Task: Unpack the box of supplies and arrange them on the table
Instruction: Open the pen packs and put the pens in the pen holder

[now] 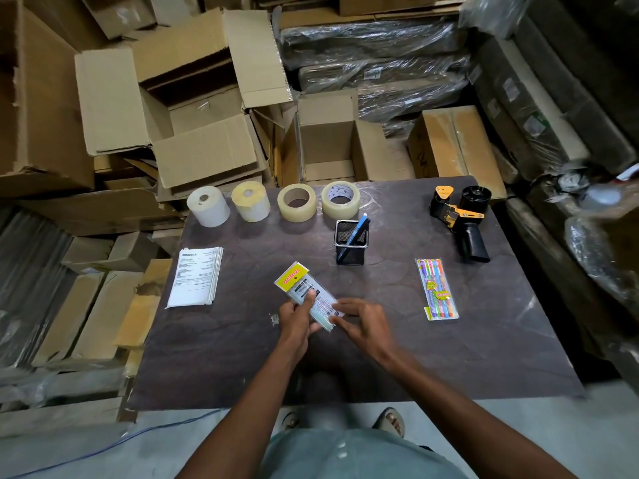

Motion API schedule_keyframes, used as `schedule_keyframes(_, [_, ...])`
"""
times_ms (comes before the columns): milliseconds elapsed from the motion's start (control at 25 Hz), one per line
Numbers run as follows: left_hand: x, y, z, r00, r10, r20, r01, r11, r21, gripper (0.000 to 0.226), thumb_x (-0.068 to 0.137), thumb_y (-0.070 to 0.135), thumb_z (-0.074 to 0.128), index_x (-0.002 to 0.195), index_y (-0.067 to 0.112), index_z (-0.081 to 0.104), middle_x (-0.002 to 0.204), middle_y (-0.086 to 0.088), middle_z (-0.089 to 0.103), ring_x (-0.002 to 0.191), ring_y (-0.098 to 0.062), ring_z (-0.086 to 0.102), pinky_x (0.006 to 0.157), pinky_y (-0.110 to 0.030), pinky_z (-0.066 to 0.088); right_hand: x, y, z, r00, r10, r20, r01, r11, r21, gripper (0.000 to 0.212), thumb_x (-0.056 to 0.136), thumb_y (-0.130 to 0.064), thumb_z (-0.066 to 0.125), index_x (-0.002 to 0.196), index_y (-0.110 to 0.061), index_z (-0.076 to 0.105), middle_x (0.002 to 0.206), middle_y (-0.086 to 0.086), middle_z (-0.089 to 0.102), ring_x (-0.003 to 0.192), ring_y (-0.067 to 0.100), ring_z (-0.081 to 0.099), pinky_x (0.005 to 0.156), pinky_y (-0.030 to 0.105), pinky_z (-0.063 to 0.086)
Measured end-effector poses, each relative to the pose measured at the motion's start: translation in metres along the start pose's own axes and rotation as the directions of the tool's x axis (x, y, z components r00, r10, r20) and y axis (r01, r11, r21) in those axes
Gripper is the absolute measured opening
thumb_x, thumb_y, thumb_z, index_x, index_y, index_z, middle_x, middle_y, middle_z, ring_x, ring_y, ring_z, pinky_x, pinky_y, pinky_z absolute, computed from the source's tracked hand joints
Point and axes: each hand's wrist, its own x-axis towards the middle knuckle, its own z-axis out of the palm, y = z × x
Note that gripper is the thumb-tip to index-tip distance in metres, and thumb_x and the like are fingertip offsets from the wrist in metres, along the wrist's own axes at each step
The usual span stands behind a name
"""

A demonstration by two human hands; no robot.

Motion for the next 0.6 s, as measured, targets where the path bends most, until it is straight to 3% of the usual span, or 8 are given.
schedule_keyframes(120, [0.003, 0.003, 0.000, 1.000, 0.002, 0.011, -0.002, 1.000, 0.025, 0.029, 0.094, 0.018, 0.068, 0.117, 0.001, 0.064, 0.100, -0.016, 0.075, 0.086, -0.027, 0.075, 0.069, -0.045, 0.063, 0.000, -0.003, 0.001, 0.999, -0.034, -0.029, 0.034, 0.999, -0.016, 0.025, 0.084, -0.021, 0.079, 0.107, -0.009, 0.078, 0.111, 0.005, 0.074, 0.093, -0.001, 0.064, 0.082, 0.002, 0.047])
schedule_keyframes(320, [0.007, 0.006, -0.001, 0.999, 0.011, 0.041, -0.013, 0.997, 0.071, 0.028, 0.094, 0.019, 0.068, 0.116, 0.003, 0.065, 0.105, -0.019, 0.074, 0.093, -0.030, 0.074, 0.073, -0.047, 0.062, 0.007, -0.004, -0.001, 0.999, 0.038, -0.025, -0.037, 0.999, 0.012, 0.012, 0.082, -0.021, 0.081, 0.093, -0.016, 0.079, 0.103, -0.003, 0.075, 0.088, -0.003, 0.066, 0.075, 0.010, 0.051])
schedule_keyframes(480, [0.010, 0.011, -0.001, 0.996, 0.008, 0.092, -0.016, 0.996, 0.085, 0.022, 0.094, 0.018, 0.068, 0.112, 0.006, 0.066, 0.098, -0.014, 0.076, 0.085, -0.025, 0.076, 0.065, -0.042, 0.062, 0.011, -0.004, -0.001, 0.998, 0.063, 0.014, -0.063, 0.998, -0.032, 0.036, 0.083, -0.026, 0.080, 0.117, -0.018, 0.074, 0.106, -0.004, 0.071, 0.079, -0.007, 0.060, 0.072, 0.002, 0.043])
schedule_keyframes(600, [0.012, 0.014, -0.005, 0.993, -0.008, 0.117, 0.001, 0.998, 0.066, 0.018, 0.094, 0.016, 0.067, 0.110, 0.007, 0.065, 0.093, -0.012, 0.077, 0.082, -0.024, 0.076, 0.062, -0.041, 0.062, 0.016, -0.004, -0.004, 0.991, 0.110, 0.070, -0.106, 0.993, -0.052, 0.041, 0.082, -0.033, 0.080, 0.121, -0.022, 0.073, 0.105, -0.005, 0.070, 0.077, -0.003, 0.060, 0.069, 0.003, 0.042])
